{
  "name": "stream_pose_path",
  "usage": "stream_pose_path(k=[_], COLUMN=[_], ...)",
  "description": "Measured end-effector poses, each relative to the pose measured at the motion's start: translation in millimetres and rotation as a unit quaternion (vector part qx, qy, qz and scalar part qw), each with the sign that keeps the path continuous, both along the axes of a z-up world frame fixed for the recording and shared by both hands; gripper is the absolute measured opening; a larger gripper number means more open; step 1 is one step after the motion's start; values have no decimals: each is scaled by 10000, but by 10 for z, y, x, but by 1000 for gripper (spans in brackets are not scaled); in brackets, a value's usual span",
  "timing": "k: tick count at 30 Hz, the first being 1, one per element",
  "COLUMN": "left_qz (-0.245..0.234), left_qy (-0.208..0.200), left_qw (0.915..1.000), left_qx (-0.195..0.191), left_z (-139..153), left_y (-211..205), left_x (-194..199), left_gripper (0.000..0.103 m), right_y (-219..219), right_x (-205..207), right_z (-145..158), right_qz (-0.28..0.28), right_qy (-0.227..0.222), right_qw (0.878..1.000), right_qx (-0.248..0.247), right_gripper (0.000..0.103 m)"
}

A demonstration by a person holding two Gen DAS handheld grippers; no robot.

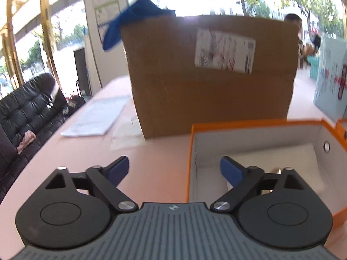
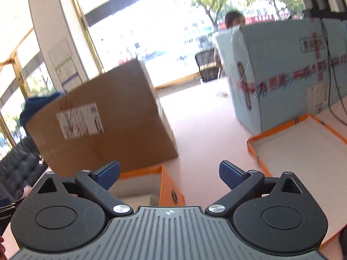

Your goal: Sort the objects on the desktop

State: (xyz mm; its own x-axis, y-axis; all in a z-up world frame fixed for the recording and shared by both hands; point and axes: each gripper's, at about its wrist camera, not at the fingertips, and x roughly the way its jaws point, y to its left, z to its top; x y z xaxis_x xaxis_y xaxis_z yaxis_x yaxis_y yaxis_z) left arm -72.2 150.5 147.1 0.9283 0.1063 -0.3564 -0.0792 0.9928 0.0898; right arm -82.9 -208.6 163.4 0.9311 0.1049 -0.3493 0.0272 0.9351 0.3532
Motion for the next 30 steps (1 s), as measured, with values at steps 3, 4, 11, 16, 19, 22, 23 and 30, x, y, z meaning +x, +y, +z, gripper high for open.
stream_pose_path(k=[3,4,11,16,19,22,23,30], left_qz=[-219,-433,-2315,-3371,-3682,-3844,-3704,-3240], left_qy=[-1017,-1118,-1189,-905,-111,182,118,-5], left_qw=[9936,9904,9457,9253,9222,9158,9214,9344], left_qx=[-441,-687,-1948,-1483,-1178,-1149,-1168,-1480], left_z=[295,363,344,-288,-600,-709,-726,-751], left_y=[-73,-127,-899,-1524,-1817,-1912,-1899,-1751], left_x=[-301,-361,-627,-724,-693,-708,-717,-684], left_gripper=[103,103,103,103,103,103,103,103], right_y=[-299,-391,-871,-839,-770,-701,-678,-632], right_x=[-357,-467,-726,-749,-740,-730,-727,-527], right_z=[154,167,46,-329,-567,-804,-883,-1169], right_qz=[-242,-293,-653,21,584,1142,1326,1407], right_qy=[-1221,-1611,-1263,-383,201,783,976,1766], right_qw=[9910,9840,9737,9677,9539,9318,9226,9112], right_qx=[-487,-708,-1779,-2492,-2937,-3355,-3489,-3446], right_gripper=[103,103,103,103,103,94,89,19])
